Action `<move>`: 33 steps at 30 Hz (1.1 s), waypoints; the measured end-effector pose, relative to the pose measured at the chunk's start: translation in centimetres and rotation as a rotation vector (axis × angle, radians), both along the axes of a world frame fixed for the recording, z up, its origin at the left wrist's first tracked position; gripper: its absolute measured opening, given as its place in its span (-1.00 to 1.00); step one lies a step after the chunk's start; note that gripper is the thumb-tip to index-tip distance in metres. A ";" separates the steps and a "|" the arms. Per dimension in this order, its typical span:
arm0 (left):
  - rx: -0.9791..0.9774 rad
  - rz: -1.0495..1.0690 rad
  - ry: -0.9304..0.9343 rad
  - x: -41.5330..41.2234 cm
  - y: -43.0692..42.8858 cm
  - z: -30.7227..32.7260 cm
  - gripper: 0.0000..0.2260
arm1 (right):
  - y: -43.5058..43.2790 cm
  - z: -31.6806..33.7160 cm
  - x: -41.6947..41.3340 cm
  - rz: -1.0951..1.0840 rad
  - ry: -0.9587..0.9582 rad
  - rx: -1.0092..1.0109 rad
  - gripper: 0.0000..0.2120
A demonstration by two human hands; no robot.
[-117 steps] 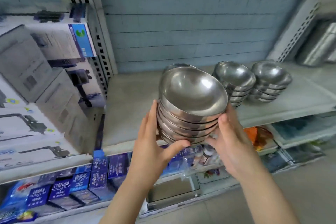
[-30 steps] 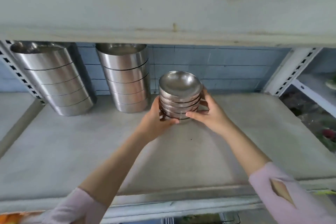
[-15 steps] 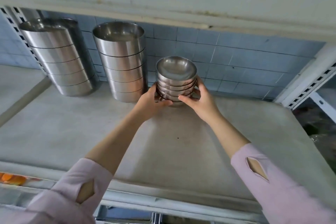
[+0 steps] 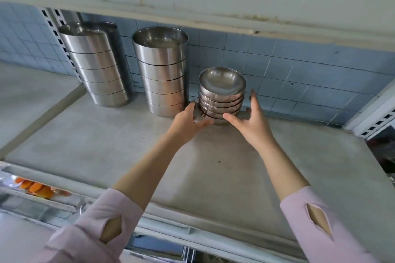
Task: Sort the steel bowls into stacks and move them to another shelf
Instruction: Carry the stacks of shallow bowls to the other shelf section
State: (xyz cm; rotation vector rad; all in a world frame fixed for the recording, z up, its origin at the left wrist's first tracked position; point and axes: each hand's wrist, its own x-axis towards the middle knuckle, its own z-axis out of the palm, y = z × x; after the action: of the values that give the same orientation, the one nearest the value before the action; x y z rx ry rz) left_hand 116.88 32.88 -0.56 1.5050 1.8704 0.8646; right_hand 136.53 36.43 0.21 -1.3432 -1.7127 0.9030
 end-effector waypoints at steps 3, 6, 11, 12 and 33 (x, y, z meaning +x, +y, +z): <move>0.056 -0.004 -0.005 -1.3 -3.9 1.0 -0.35 | -4.1 0.6 -0.7 -0.098 0.091 0.070 -0.14; 0.137 -0.040 0.060 -4.6 -9.4 1.8 -0.53 | -8.9 1.0 -2.8 -0.116 0.089 0.237 -0.41; 0.143 0.037 0.304 -13.3 -19.8 4.0 -0.56 | -14.3 2.8 -10.9 0.077 -0.044 0.457 -0.65; 0.142 0.084 0.330 -15.5 -22.1 4.4 -0.56 | -15.4 3.3 -13.3 0.132 -0.085 0.479 -0.66; 0.069 0.933 0.458 -51.7 -52.2 3.2 -0.56 | -29.5 4.2 -61.9 0.836 -0.180 0.605 -0.57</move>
State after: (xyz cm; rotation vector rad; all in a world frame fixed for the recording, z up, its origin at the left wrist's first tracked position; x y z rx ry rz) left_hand 65.20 -19.36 2.65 0.8431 2.9919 1.0169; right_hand 74.61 6.90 4.38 -0.2892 -2.4798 0.5889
